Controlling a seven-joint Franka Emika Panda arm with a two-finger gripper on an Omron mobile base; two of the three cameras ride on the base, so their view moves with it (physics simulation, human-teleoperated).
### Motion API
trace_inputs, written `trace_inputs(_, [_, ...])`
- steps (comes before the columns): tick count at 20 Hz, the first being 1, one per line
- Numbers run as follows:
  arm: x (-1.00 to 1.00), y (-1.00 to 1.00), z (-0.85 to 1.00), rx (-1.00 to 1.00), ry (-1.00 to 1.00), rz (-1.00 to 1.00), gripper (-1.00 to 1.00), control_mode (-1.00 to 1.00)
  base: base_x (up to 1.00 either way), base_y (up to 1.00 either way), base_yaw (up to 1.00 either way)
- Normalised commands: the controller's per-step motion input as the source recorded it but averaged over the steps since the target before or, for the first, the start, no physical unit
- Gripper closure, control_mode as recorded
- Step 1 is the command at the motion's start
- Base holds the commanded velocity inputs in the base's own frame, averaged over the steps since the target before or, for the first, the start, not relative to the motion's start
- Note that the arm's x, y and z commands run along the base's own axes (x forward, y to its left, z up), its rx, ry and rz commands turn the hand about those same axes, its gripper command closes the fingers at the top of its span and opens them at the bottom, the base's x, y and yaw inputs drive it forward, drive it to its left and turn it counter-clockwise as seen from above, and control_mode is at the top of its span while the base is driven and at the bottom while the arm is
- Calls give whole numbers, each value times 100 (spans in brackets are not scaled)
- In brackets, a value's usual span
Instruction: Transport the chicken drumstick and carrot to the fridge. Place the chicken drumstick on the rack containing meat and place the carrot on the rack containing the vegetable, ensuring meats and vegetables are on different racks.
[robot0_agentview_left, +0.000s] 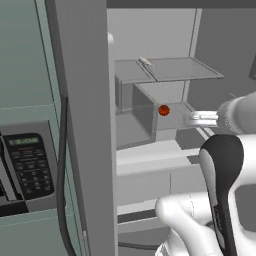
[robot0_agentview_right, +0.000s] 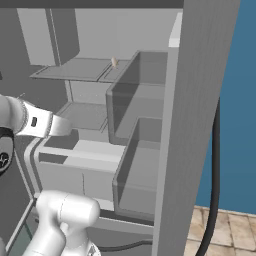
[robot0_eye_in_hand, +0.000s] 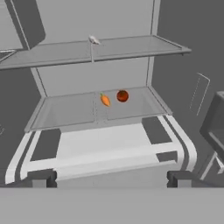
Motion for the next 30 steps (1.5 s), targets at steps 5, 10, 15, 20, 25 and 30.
trace_inputs(5, [-32, 10, 20, 0, 0, 1, -100, 100, -54, 12, 3])
trace_inputs(10, [0, 0, 0, 0, 0, 0, -100, 100, -100, 31, 4])
trace_inputs(15, [0, 0, 0, 0, 0, 0, -100, 100, -100, 2, 1])
trace_inputs(20, [0, 0, 0, 0, 0, 0, -100, 100, -100, -46, 0])
trace_inputs(25, [0, 0, 0, 0, 0, 0, -100, 100, -100, -99, 41])
trace_inputs(30, [0, 0, 0, 0, 0, 0, -100, 100, -73, -54, 87])
